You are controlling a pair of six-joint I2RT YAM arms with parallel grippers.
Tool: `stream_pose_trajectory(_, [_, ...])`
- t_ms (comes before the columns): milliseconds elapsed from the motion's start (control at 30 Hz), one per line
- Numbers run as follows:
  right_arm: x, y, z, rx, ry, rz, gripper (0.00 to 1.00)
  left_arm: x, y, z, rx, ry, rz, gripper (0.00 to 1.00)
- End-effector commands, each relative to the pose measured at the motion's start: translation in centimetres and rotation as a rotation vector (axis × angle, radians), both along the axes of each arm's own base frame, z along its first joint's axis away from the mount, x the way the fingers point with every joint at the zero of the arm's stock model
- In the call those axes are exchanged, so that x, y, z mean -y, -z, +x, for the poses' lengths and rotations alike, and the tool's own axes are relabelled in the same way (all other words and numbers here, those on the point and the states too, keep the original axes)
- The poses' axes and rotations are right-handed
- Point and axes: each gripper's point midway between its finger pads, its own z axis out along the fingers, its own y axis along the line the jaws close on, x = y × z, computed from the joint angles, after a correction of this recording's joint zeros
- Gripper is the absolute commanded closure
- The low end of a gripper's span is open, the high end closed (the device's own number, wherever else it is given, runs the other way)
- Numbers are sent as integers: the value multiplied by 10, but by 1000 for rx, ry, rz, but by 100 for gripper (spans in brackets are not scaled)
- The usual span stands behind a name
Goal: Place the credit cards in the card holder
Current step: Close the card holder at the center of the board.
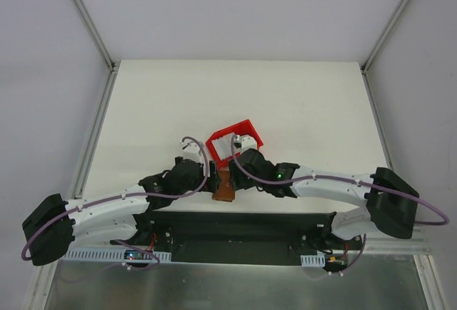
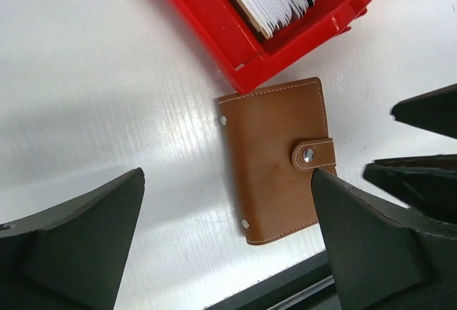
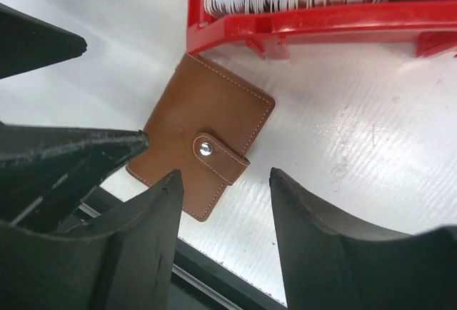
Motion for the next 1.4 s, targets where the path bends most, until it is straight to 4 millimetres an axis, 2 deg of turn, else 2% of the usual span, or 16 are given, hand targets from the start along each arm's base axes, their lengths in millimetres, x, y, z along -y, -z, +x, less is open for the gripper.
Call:
stream_pose_trajectory(0, [4,-30,8,96,11,91,44,-19,-16,10,48,-81,20,1])
stream_pose_trajectory(167, [26,-28,5,98,66,115,41,-38,-12,12,41,-132,18,1])
stream_pose_trajectory(333, [30,-12,-4,30,76,140,44,-49,4,10,-4,-141,33,1])
stream_pose_trajectory(400, [20,-10,-4,13,72,169,48,-44,8,6,-27,-109,20,1])
stream_pose_trajectory(433, [14,-8,-5,0,61,183,54,-39,10,3,-40,-78,5,2])
stream_pose_trajectory(600, [-13,-6,-3,-33,23,213,66,-21,13,-1,-71,-12,-51,15])
stream_pose_trajectory(767, [-31,-6,-1,-55,-8,215,68,-4,13,-4,-102,38,-99,19])
stream_pose_trajectory(967, [-38,-4,2,-54,-17,204,71,0,21,-4,-128,44,-85,30])
stream_pose_trajectory(1067, [-39,3,-1,-82,-32,168,76,2,25,-4,-144,49,-76,42])
stream_pose_trajectory(1367, [-28,15,-9,-91,-13,78,80,2,31,-6,-163,58,-59,48])
